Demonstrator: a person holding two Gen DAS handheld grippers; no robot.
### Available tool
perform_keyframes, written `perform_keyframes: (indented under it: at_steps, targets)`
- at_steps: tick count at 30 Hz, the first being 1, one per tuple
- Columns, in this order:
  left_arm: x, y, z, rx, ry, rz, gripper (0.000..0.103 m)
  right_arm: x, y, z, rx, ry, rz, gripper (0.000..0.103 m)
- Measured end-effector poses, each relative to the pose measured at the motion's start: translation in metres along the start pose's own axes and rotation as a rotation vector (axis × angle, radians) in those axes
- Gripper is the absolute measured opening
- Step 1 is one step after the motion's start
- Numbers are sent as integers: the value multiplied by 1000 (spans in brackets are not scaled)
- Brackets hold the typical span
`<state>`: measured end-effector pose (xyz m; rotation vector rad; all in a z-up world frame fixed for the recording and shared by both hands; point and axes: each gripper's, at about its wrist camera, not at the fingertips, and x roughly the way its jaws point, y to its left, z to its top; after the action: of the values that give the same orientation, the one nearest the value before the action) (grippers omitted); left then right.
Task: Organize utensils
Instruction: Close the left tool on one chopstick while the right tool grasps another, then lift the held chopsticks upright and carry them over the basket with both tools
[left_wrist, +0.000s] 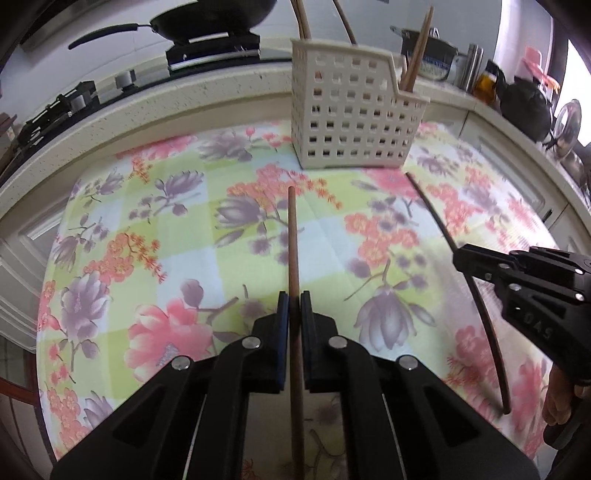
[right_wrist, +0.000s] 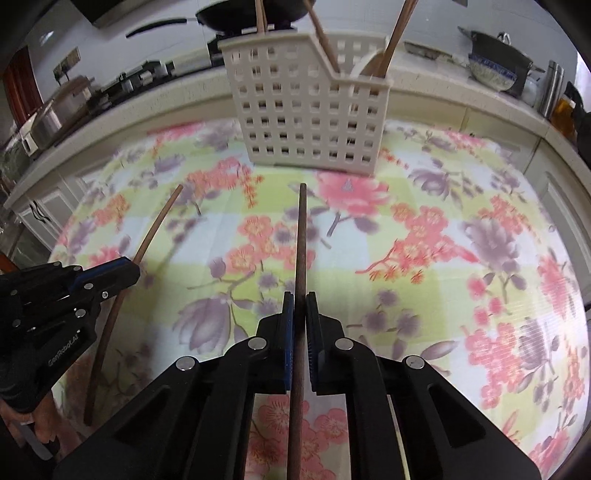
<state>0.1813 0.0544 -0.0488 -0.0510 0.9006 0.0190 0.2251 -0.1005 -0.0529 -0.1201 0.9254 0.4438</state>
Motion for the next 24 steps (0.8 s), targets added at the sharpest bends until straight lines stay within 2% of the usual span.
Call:
perform_keyframes:
  at_steps: [11,19,24]
  targets:
    - [-46,-2,17,-23,-123,-37,6,-66,-10,11,3,-137,14,9]
    - [-90,-1,30,-45,-236,-92,6,-97,-12,13,-5,-206,-1,9]
    - [-101,-5,31,-41,-255,-100,6,-107,-11,11,-12,-231,-10,9]
